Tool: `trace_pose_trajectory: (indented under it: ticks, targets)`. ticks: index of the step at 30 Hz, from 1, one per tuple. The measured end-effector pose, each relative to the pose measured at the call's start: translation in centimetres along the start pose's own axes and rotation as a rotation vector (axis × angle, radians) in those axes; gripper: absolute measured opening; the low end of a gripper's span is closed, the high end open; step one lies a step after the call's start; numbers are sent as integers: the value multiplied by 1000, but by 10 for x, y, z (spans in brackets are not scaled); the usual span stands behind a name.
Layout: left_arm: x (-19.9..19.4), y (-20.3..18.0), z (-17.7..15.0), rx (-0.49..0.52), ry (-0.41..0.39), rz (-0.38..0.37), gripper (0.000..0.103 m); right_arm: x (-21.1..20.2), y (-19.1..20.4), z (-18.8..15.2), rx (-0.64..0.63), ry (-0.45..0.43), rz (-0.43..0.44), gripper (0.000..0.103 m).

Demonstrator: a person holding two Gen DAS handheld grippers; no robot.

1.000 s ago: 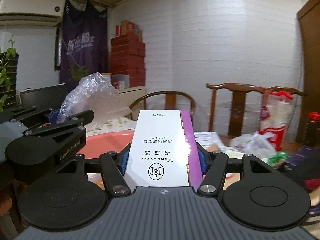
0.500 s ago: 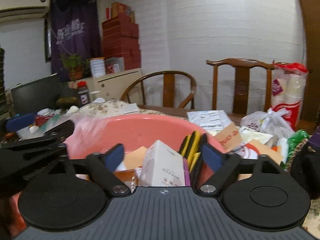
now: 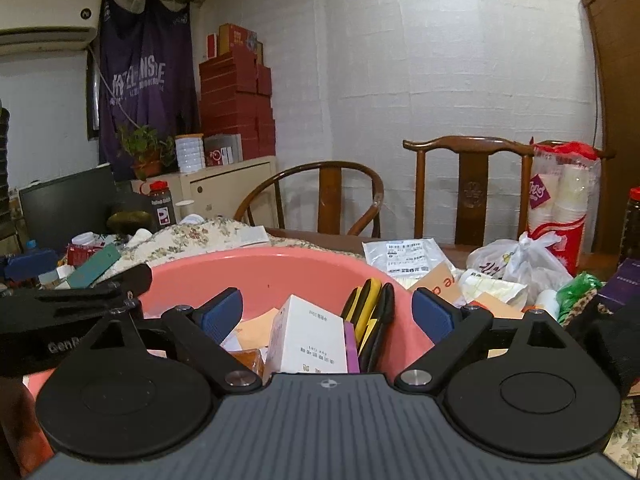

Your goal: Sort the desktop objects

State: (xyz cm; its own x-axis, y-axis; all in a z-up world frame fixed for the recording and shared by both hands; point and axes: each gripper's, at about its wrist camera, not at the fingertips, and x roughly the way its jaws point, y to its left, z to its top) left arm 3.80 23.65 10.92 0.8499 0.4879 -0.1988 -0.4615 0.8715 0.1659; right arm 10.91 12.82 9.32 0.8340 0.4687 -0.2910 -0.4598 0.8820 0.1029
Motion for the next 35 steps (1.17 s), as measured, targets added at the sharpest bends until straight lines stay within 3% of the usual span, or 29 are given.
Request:
trace_pose_trajectory:
  ticks: [19,35]
  targets:
    - [-29,5,7,-41,10,-22,103,-36,4,2,-5,-41,-16,95]
    - [-41,8,10,-62,-11,24,103,-54,7,3,-22,-65,-35,95]
